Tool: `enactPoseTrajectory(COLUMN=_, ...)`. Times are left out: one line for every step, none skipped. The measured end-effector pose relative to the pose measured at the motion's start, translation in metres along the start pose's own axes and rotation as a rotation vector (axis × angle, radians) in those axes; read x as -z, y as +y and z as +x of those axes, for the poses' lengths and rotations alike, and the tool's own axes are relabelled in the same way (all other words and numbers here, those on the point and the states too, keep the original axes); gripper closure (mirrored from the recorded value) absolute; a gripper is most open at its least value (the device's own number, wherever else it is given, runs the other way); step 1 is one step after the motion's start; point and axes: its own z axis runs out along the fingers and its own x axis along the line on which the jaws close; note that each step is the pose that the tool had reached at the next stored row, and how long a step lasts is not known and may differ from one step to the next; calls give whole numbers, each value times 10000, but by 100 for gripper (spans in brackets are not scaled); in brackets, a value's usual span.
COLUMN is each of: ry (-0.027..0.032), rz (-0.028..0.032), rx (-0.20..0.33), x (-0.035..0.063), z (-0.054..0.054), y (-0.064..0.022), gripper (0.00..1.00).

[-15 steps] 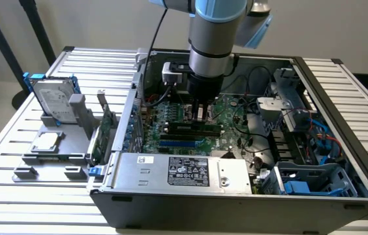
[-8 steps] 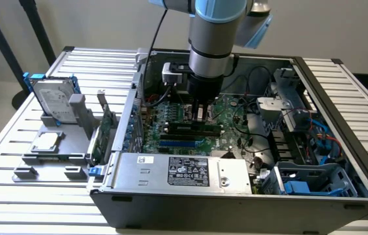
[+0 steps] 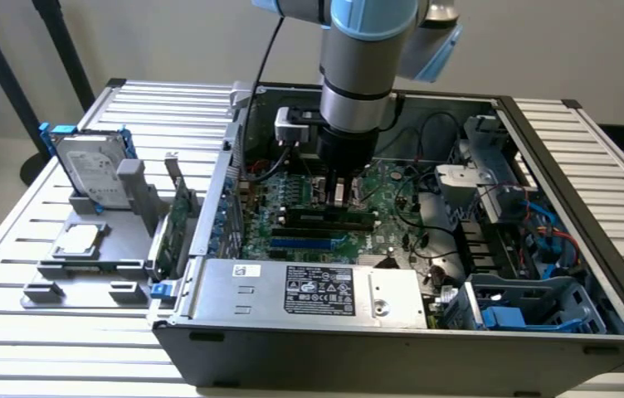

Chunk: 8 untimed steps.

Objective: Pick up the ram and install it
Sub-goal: 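Insert the ram into the slot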

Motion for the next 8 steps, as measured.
enactPoseTrajectory(ry=2, rz=0, rx=0, x=-1, z=0, y=0, gripper=86)
enactPoseTrajectory(ry=3, rz=0, rx=0, x=-2, z=0, y=0, gripper=86)
enactPoseTrajectory(ry=3, rz=1, rx=0, x=-4, z=0, y=0, gripper=86)
enactPoseTrajectory(ry=3, rz=1, rx=0, x=-5, z=0, y=0, gripper=86)
enactPoseTrajectory(ry=3, rz=1, rx=0, x=-5, z=0, y=0, gripper=86)
enactPoseTrajectory(ry=3, rz=3, rx=1, x=-6, z=0, y=-1, gripper=86)
enactPoseTrajectory(ry=3, rz=2, rx=0, x=-6, z=0, y=0, gripper=84)
enactPoseTrajectory(ry=3, rz=1, rx=0, x=-6, z=0, y=0, gripper=84)
